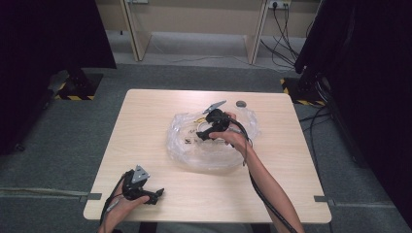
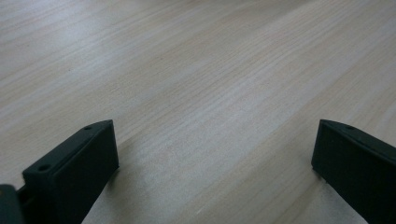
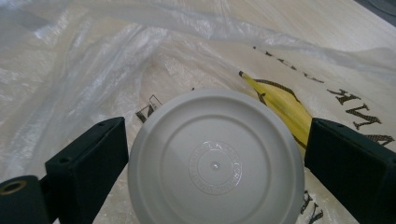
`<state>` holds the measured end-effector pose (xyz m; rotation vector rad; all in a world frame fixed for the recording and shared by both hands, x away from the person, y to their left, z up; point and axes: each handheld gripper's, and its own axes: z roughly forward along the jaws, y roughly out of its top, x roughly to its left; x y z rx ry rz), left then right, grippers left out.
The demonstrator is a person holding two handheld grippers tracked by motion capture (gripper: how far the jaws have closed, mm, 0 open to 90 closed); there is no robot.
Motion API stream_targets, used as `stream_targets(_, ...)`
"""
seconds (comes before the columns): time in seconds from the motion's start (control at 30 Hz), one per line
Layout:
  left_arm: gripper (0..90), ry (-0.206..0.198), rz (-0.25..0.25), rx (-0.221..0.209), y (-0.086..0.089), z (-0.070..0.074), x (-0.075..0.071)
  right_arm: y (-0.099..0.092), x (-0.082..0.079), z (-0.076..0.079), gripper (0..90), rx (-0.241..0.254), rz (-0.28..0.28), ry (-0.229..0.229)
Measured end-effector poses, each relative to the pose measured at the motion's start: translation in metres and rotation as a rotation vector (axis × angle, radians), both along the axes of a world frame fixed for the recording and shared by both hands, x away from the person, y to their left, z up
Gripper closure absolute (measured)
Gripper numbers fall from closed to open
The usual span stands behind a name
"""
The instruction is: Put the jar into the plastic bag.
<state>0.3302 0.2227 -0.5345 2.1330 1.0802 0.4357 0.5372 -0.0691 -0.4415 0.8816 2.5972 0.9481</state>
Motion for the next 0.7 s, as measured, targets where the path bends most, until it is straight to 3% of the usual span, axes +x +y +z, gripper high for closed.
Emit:
stream_targets(0.1, 0.0, 0.018, -0.005, -0.019, -0.001, 0.000, -0.001, -0.001, -0.003, 0.006, 5.8, 0.017, -0.003, -0.001)
stream_targets(0.7, 0.0, 0.000, -0.001, 0.001, 0.000, 0.000, 0.000, -0.004, -0.030, 0.028, 4.7, 0.056, 0.036, -0.040)
